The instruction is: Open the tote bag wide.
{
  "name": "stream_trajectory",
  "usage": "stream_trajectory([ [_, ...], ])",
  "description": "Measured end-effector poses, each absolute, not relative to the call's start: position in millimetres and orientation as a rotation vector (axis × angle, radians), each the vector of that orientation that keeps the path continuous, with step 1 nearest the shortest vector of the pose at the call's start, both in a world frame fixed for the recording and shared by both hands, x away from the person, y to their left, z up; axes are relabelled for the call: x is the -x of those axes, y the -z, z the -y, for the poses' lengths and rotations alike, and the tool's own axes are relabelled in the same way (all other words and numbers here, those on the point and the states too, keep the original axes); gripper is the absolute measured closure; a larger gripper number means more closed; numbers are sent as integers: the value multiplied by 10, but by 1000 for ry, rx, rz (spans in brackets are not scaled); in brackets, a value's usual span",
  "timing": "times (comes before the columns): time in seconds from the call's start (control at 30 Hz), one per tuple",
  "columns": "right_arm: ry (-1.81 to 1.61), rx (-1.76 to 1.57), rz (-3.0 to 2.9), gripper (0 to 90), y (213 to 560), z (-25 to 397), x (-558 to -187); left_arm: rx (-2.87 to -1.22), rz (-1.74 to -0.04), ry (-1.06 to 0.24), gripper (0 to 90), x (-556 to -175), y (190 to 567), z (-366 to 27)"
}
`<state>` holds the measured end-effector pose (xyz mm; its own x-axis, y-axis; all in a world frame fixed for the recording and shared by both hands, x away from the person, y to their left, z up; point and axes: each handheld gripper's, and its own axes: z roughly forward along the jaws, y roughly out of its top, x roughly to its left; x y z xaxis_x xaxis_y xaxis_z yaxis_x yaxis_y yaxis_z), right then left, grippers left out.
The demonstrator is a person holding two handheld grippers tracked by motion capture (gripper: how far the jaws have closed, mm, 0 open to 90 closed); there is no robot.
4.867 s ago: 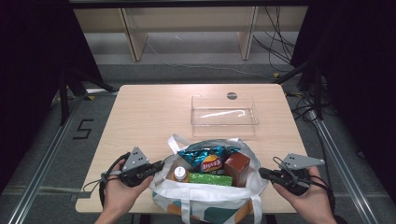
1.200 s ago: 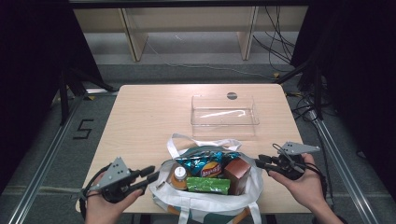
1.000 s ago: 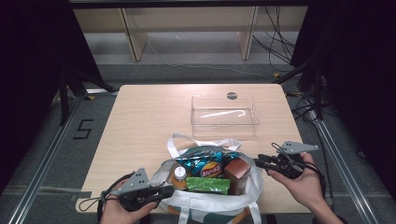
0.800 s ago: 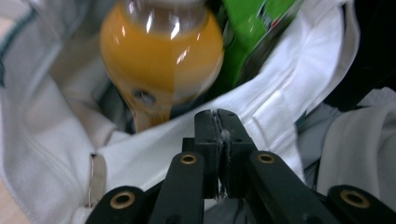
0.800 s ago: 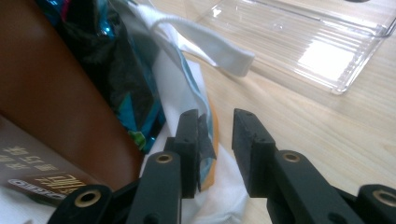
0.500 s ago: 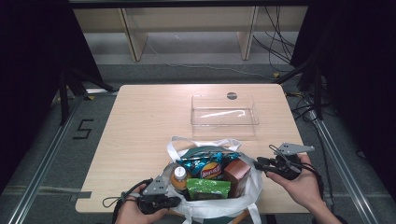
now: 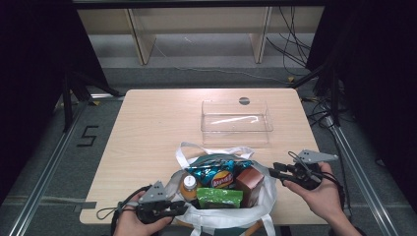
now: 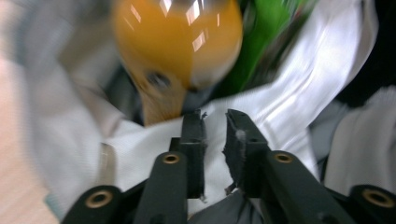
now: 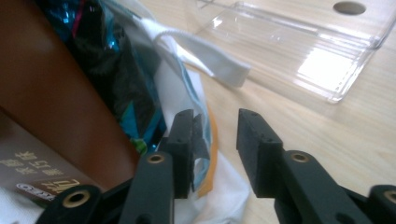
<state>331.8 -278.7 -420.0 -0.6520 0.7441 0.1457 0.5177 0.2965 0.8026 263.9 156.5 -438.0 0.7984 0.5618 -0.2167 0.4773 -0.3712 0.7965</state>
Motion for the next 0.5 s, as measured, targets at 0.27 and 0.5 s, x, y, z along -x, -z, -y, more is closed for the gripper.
stream_trajectory([
  [0.27,-1376,-1061,-2271,577,4135,2864,-3312,-1784,-849,-275,322,-2765,4116,-1932],
  [0.5,-1447,-1036,-2280,524,4132,2910,-3281,-1706,-828,-314,208,-2910,4154,-2002],
])
